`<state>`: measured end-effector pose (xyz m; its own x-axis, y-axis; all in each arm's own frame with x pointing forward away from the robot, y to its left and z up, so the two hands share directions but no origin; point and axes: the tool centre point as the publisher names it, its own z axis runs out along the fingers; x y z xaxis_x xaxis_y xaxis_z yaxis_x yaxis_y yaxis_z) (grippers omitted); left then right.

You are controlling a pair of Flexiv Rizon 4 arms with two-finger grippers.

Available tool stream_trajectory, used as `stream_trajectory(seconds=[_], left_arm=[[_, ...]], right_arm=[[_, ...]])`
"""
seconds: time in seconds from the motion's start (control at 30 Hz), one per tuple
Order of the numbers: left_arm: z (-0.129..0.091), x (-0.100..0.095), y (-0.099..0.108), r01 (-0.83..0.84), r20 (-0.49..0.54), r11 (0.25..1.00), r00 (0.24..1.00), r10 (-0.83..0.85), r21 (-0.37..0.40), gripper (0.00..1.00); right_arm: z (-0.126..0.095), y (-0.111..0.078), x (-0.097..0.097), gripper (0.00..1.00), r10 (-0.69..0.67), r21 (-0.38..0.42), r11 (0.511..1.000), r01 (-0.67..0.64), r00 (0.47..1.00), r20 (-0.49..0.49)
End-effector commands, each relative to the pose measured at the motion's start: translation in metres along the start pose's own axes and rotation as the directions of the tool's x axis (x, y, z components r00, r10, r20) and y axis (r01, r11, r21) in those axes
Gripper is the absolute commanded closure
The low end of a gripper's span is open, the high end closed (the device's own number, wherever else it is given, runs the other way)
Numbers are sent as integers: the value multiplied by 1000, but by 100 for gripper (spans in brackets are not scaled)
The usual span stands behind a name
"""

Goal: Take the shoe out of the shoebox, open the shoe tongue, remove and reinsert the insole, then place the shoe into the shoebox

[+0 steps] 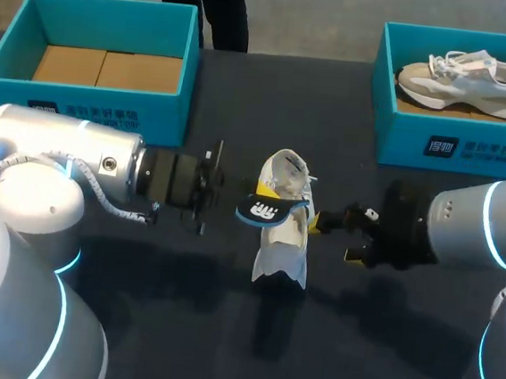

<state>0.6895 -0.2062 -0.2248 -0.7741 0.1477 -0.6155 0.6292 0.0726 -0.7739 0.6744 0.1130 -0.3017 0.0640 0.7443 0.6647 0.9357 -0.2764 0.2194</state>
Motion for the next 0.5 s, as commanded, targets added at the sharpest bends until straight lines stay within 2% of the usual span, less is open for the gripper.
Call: stream_trajectory(seconds=[0.03, 0.5], left_arm=[[0, 0, 0, 0, 2, 1000, 1000, 0, -2, 100], [0, 0, 0, 0, 2, 1000, 1000, 0, -2, 100]], right_arm=[[5, -2, 3, 0, 2, -10, 1000, -2, 1000, 9], [-21, -3, -15, 0, -21, -16, 1000, 22, 997, 68]])
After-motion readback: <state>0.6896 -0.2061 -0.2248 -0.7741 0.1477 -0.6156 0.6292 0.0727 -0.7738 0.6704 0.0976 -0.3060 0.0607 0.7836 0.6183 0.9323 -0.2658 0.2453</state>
